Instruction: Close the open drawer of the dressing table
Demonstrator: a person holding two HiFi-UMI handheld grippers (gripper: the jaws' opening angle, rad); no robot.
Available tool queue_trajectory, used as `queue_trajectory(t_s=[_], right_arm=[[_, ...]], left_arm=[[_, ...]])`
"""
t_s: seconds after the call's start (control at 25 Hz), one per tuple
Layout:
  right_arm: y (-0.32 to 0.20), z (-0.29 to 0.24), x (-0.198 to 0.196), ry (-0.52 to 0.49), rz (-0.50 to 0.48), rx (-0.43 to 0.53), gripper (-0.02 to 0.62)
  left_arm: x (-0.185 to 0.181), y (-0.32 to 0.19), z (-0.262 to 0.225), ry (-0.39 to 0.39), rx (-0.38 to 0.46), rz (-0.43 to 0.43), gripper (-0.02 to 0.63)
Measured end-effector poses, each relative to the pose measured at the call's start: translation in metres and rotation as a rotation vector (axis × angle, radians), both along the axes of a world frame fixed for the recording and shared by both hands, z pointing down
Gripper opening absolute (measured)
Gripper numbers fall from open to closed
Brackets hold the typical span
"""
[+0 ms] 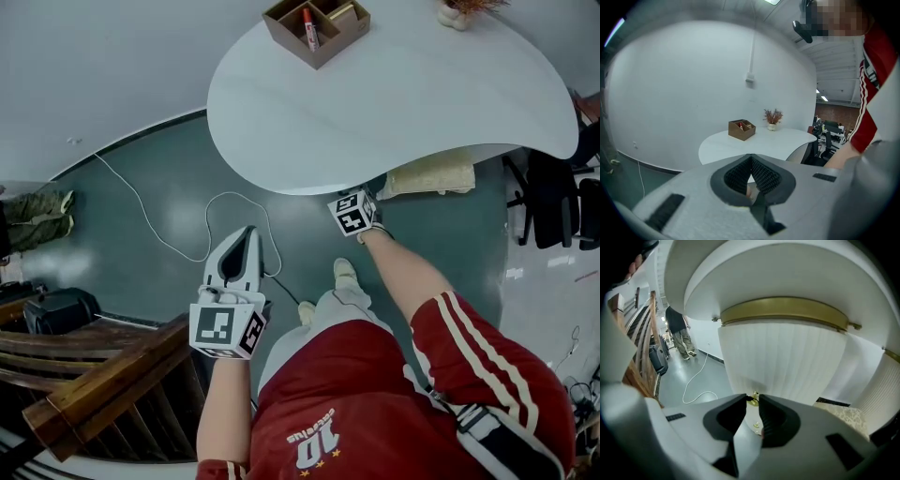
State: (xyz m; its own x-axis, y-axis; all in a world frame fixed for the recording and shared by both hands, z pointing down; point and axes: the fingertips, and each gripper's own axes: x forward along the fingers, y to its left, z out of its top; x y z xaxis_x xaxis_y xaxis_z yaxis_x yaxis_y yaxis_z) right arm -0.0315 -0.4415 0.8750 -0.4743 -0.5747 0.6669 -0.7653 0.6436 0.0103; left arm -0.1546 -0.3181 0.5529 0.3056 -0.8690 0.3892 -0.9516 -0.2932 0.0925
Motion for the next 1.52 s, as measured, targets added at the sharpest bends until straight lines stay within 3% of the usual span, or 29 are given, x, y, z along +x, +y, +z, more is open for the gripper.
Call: queue_trajectory(t_s=[0.44,0.92,1.28,1.52], right_arm=[[0.011,-0.002,0.005,0.039,-0.024,-0.053,0.136],[0.077,-0.042,0.016,0.108,-0.063,-0.074,0.124],[0.117,-0.106,0.012,0.119,-0.04,-0.031,0.123],[0.164,-0.162,-0.004,0.037,-0.009,-0.031,0.124]], left_arm=[[0.007,-0.01,0.011,-0.013,-0.004,0.027,0.003],[-0.002,0.019,-0.002,0.074,-0.003,0.032,0.003],[-0.048,0.056,-0.03,0.139,0.058,0.033,0.003],[-0.078,0.087,-0.043,0.162,0.087,0.043,0.003]])
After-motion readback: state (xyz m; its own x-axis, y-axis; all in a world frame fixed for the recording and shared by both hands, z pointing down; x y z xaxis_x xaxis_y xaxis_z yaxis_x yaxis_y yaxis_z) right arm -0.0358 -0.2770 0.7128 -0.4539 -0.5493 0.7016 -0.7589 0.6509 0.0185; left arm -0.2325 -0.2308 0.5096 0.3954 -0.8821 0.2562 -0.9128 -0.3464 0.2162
